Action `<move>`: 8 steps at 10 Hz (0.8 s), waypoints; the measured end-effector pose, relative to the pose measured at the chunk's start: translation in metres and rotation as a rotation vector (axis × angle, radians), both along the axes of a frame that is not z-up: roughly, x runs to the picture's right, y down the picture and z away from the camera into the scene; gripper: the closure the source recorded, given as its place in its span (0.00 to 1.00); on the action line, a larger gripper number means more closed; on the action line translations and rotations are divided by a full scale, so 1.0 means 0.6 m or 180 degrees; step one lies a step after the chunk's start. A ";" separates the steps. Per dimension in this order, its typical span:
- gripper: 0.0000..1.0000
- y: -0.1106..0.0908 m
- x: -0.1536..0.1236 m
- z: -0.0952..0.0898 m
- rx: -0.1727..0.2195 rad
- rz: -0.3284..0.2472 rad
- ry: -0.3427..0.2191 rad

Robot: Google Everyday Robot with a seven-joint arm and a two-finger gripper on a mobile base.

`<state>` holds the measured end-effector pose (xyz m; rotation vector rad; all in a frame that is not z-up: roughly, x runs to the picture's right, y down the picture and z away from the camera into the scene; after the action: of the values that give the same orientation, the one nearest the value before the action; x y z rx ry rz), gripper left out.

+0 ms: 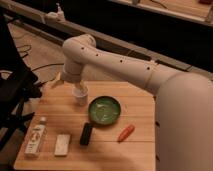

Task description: Stand the bottle upright

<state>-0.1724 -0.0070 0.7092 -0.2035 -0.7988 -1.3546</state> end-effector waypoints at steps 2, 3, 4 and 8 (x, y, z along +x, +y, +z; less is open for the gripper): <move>0.20 0.004 -0.005 0.000 -0.0023 -0.0019 -0.0010; 0.20 0.024 -0.010 0.007 -0.0089 -0.0109 -0.0041; 0.20 0.043 -0.028 0.012 -0.0142 -0.0197 -0.0106; 0.20 0.111 -0.113 0.041 -0.0380 -0.0393 -0.0351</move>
<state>-0.2404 0.0595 0.7341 -0.2774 -0.9740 -1.4447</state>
